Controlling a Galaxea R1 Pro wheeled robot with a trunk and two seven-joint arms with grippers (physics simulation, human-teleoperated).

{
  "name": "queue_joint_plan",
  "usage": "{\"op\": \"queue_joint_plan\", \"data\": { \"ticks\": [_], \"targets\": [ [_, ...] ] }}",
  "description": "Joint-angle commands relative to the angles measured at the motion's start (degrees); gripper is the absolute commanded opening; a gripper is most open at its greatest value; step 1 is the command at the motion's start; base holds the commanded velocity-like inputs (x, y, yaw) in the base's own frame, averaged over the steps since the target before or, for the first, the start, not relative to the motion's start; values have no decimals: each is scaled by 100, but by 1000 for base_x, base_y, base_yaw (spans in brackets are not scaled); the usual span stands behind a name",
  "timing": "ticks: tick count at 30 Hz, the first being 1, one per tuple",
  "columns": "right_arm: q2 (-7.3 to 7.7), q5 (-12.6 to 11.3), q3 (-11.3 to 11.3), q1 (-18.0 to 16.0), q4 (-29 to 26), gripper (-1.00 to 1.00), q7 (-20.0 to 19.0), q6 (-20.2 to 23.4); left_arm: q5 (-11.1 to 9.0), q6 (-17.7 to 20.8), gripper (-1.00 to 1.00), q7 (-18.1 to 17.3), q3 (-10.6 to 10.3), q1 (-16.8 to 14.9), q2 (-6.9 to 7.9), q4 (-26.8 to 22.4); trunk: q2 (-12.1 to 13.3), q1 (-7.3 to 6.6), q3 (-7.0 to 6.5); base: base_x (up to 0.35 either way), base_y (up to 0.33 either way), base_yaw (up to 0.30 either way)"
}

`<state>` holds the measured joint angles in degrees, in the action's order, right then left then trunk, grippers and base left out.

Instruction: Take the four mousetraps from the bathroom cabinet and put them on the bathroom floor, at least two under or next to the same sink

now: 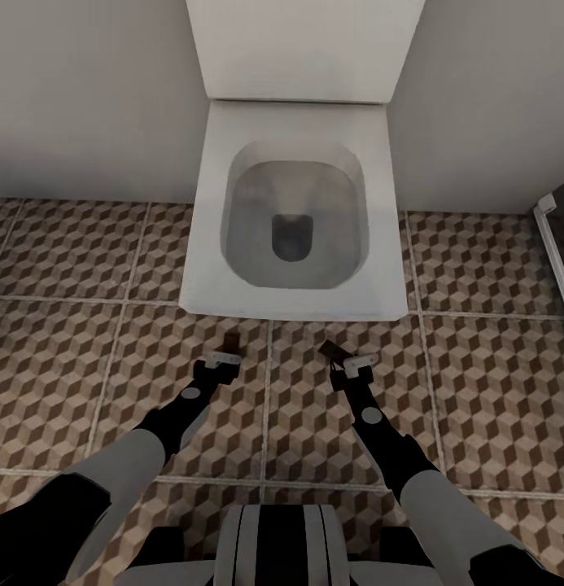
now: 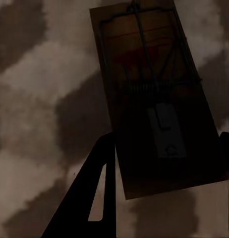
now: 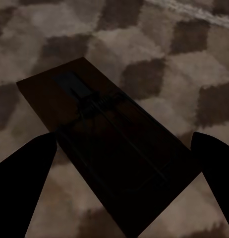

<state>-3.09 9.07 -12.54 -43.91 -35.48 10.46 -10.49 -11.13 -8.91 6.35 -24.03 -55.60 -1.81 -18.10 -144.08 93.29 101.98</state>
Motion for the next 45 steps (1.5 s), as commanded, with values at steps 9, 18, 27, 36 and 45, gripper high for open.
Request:
{"op": "queue_joint_plan", "data": {
  "ticks": [9, 18, 27, 36, 45],
  "targets": [
    [1, 52, -20, -3, 15, -100, 52, 116, -56, 232, -100, 60, -119, 4, -97, 26, 0, 1, 3, 0, 0, 0],
    [1, 52, -20, -3, 15, -100, 52, 127, -56, 232, -100, 60, -120, 2, -100, 26, 0, 1, 3, 0, 0, 0],
    [1, 52, -20, -3, 49, -100, 52, 219, -57, 232, -100, 60, -120, 2, -100, 34, 0, 1, 3, 0, 0, 0],
    [1, 54, -20, -3, 50, -100, 52, 241, -62, 235, -100, 60, -120, 1, -100, 35, 0, 1, 3, 0, 0, 0],
    [0, 59, -20, -3, 50, -100, 52, 240, -62, 240, -100, 53, -120, 4, -100, 111, 0, 1, 3, 0, 0, 0]
  ]
}}
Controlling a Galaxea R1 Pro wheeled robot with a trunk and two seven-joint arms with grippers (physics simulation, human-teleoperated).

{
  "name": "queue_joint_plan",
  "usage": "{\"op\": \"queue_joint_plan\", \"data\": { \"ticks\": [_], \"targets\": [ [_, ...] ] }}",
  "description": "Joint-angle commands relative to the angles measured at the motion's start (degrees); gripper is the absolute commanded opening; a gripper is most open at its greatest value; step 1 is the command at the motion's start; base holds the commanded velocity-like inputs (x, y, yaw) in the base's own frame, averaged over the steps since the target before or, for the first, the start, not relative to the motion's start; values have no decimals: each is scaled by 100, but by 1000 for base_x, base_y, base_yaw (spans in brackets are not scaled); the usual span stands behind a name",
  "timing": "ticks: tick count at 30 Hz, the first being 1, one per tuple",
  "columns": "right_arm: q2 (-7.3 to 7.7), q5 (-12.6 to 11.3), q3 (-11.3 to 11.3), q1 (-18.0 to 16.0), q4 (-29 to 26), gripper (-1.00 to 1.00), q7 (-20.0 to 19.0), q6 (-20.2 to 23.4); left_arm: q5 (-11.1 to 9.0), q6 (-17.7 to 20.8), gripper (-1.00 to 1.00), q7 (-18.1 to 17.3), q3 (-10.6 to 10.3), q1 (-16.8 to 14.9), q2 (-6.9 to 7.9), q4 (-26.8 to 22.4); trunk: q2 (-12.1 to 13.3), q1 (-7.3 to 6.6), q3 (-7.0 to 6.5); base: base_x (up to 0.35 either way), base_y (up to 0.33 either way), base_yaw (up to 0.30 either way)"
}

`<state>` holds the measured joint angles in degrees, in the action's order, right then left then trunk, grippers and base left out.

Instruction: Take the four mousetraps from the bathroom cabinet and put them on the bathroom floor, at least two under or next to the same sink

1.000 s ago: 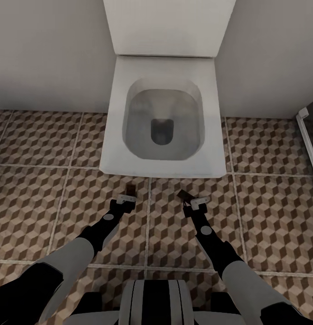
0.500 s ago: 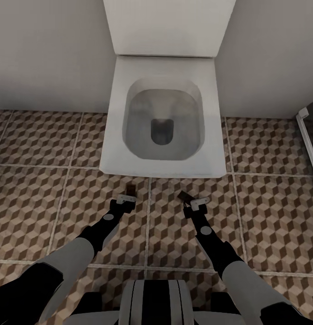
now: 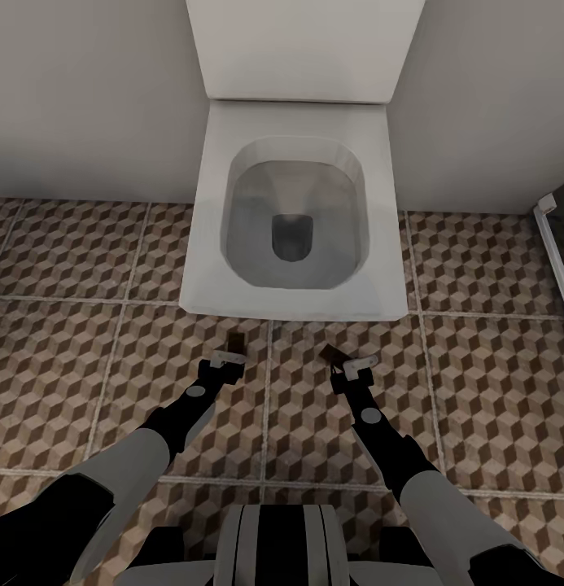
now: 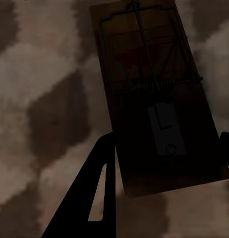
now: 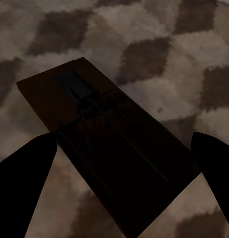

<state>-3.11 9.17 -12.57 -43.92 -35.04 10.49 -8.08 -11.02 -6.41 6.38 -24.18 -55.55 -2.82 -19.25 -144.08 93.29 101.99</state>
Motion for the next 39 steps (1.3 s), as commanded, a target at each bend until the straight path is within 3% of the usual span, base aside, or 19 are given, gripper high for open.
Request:
{"op": "queue_joint_plan", "data": {
  "ticks": [1, 2, 3, 39],
  "targets": [
    [2, 48, -18, -3, 6, -100, 49, -1, -72, -10, -100, 49, -107, -1, 1, 233, 0, 1, 3, 0, 0, 0],
    [3, 49, -18, -3, 5, -100, 49, -1, -73, -11, -100, 48, -106, -2, -1, 240, 0, 1, 3, 0, 0, 0],
    [3, 49, -18, -3, 5, 100, 49, -1, -73, -12, -100, 48, -107, -1, -2, 242, 0, 1, 3, 0, 0, 0],
    [3, 49, -18, -3, -3, 100, 49, -1, -72, -15, -100, 49, -114, -5, -43, 255, 0, 1, 3, 0, 0, 0]
  ]
}}
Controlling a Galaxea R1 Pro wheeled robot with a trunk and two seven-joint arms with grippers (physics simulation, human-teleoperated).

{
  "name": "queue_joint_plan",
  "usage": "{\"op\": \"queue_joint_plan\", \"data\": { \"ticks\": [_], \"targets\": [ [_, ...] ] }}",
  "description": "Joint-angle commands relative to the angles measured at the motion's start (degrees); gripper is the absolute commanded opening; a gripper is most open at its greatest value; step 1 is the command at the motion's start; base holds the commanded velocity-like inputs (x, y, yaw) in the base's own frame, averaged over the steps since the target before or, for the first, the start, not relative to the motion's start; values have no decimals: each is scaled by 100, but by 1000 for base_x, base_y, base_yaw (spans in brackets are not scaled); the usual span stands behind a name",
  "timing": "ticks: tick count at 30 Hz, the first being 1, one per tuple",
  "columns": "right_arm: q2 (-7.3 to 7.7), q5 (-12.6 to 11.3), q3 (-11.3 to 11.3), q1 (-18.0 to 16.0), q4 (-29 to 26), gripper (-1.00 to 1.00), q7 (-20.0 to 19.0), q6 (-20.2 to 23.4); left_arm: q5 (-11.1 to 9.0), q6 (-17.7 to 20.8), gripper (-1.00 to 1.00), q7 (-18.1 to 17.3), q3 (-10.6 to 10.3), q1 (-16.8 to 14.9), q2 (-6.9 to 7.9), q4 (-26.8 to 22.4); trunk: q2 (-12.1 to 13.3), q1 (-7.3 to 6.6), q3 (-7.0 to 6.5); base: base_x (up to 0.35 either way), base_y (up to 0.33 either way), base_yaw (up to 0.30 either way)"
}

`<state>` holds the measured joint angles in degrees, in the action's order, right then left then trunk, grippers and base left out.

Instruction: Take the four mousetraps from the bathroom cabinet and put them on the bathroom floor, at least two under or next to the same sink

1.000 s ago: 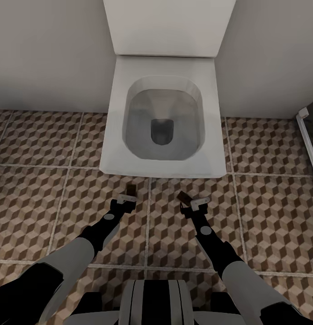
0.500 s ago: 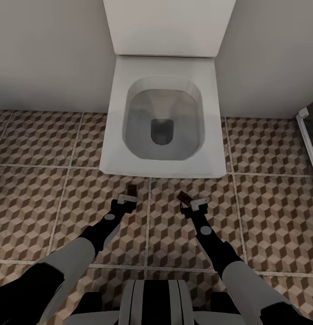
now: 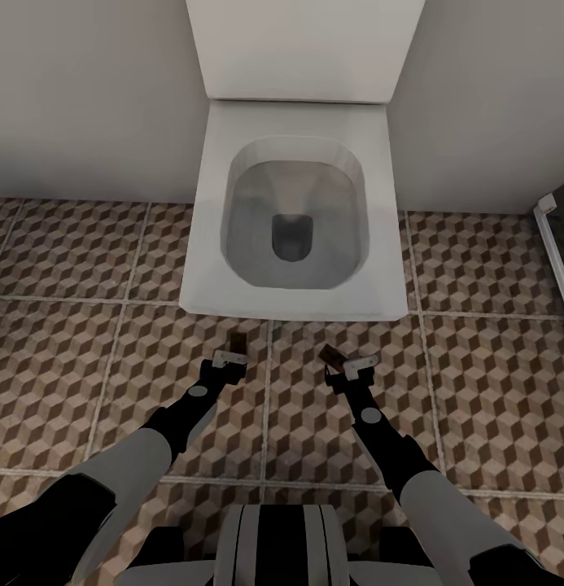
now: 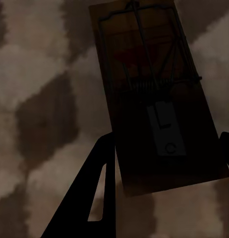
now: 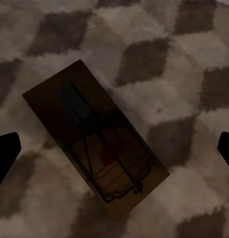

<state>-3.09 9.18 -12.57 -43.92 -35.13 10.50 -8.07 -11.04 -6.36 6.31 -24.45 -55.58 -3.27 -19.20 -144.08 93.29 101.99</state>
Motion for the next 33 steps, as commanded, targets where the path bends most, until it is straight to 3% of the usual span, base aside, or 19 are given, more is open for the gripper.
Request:
{"op": "queue_joint_plan", "data": {
  "ticks": [1, 12, 13, 33],
  "targets": [
    [1, 48, -17, -3, 6, 100, 49, -1, -70, -21, -100, 56, -86, -3, 2, 250, 0, 0, 3, 0, 0, 0],
    [1, 48, -17, -3, 6, 100, 49, -1, -70, -23, -100, 63, -86, 2, 2, 250, 0, 0, 3, 0, 0, 0],
    [1, 48, -17, -3, 6, 100, 49, -1, -71, -23, 100, 63, -86, 3, 2, 250, 0, 0, 3, 0, 0, 0],
    [1, 48, -17, -3, 6, 100, 49, -1, -73, -23, 100, 65, -78, 0, 2, 250, 0, 0, 3, 0, 0, 0]
  ]
}}
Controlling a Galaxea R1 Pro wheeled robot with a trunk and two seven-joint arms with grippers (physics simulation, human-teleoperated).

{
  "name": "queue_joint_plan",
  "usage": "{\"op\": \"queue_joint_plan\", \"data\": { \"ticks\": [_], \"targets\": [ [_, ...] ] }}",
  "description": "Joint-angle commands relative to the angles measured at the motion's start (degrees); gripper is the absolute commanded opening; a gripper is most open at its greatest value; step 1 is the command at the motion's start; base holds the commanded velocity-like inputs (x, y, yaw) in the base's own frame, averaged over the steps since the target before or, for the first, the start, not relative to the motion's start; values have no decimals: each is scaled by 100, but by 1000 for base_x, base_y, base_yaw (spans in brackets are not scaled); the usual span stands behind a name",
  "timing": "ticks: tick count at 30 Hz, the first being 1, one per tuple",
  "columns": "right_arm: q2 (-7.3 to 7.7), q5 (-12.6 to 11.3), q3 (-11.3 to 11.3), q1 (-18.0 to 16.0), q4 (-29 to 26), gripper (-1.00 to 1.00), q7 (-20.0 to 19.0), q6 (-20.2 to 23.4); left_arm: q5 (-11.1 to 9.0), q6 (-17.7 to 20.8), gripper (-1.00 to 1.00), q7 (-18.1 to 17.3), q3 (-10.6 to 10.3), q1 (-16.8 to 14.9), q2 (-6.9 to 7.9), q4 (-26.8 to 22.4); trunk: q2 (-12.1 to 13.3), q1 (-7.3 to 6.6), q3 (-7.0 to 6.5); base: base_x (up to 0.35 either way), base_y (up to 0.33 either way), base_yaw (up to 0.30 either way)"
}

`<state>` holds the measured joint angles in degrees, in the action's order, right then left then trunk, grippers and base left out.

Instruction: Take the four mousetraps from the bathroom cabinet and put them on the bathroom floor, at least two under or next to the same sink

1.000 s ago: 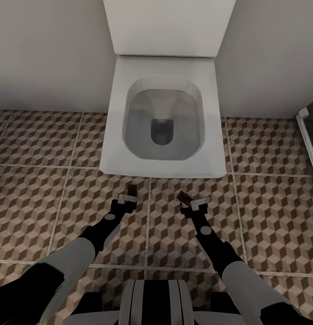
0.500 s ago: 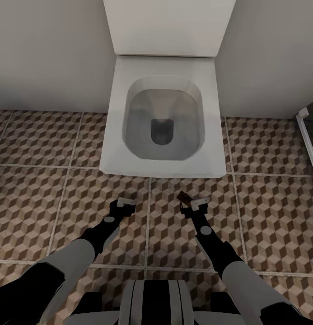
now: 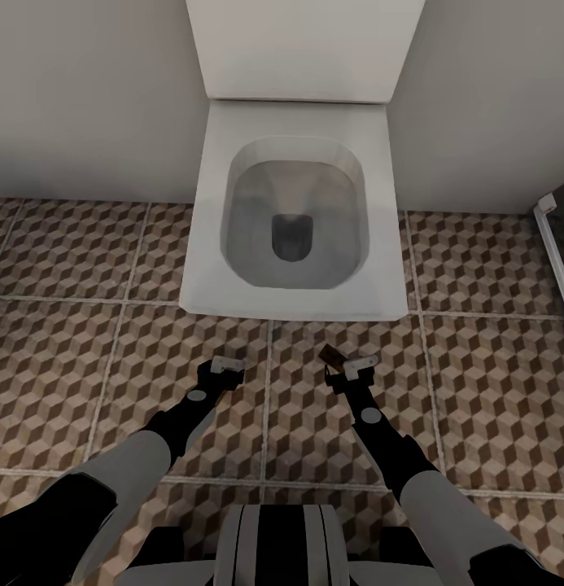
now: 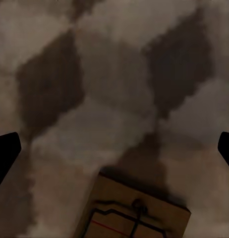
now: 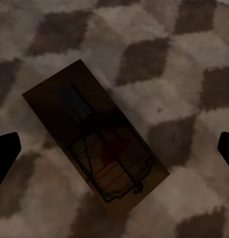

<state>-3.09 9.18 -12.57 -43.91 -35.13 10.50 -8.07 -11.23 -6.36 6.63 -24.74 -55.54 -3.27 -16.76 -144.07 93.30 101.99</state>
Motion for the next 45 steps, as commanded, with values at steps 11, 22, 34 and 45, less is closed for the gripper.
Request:
{"op": "queue_joint_plan", "data": {
  "ticks": [11, 22, 34, 45],
  "targets": [
    [1, 49, -17, -3, 6, 100, 49, -1, -55, -23, 100, 39, -48, -5, 2, 6, -1, -1, 2, 0, 0, 0],
    [1, 49, -17, -3, 6, 100, 49, -1, -61, -23, 100, 42, -48, -4, 2, 6, -1, -1, 2, 0, 0, 0],
    [1, 49, -17, -3, 6, 100, 48, -1, -62, -23, 100, 40, -48, -4, 2, 6, -1, -1, 2, 0, 0, 0],
    [1, 49, -17, -3, 6, 100, 49, -1, -62, -16, 100, 40, -48, -5, 2, 6, -1, -1, 2, 0, 0, 0]
  ]
}}
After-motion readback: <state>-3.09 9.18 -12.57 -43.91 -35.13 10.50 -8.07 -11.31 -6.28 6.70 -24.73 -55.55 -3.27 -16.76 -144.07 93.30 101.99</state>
